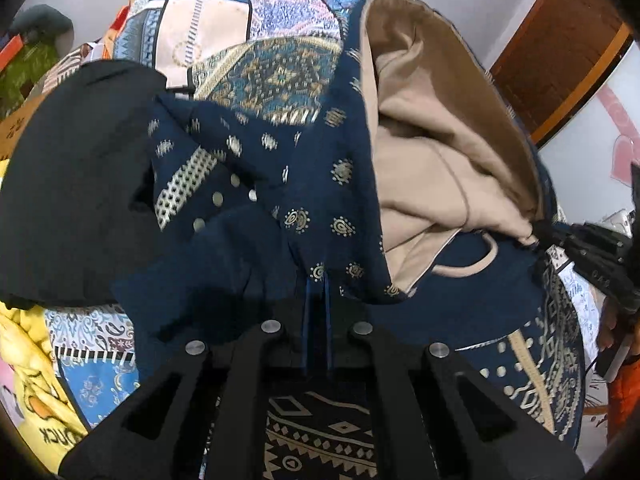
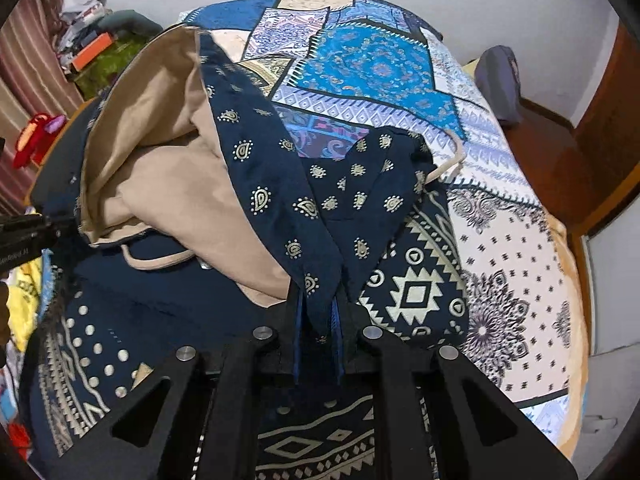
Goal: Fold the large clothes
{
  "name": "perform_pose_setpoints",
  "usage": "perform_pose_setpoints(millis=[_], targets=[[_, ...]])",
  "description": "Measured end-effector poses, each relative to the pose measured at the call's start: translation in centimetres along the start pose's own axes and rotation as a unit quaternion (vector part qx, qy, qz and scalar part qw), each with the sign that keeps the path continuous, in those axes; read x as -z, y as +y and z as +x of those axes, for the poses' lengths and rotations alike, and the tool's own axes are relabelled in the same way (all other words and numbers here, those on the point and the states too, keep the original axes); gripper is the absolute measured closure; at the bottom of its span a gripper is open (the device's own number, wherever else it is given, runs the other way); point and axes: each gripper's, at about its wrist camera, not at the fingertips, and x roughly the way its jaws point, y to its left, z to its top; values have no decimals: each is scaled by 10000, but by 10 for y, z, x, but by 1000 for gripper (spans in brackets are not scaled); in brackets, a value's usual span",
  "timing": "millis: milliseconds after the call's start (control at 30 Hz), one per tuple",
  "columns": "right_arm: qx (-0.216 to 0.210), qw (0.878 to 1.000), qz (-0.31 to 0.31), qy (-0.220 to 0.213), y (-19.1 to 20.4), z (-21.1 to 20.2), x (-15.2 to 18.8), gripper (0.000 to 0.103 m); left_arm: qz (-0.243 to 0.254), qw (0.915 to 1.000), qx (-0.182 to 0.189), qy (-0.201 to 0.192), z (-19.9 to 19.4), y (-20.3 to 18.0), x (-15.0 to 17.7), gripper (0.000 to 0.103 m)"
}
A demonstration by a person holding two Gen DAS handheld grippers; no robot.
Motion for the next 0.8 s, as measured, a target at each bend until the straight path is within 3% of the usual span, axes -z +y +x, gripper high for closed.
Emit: perform_pose_setpoints(millis=[67,200,367,567,800], targets=[[100,9998,-102,116,4,-2,-4,86,127,9999,-85,-27,-2,-3,-1,93],[174,9995,-243,119,12,-9,-16,85,309,9992,-203,-159,-12,-10,-7,63],[-6,9995,-208,-252,17,-20,-34,64,248,9988,-48,-431,-28,-9,-26,60],[-88,9984,-293,-475,26,-14,-67,63,72,9980,161,-609,-29,-2,-60,59],[-174,9978,-481,-430,36,10,-103,63,93,9985,45,-542,1,2,-100,59]])
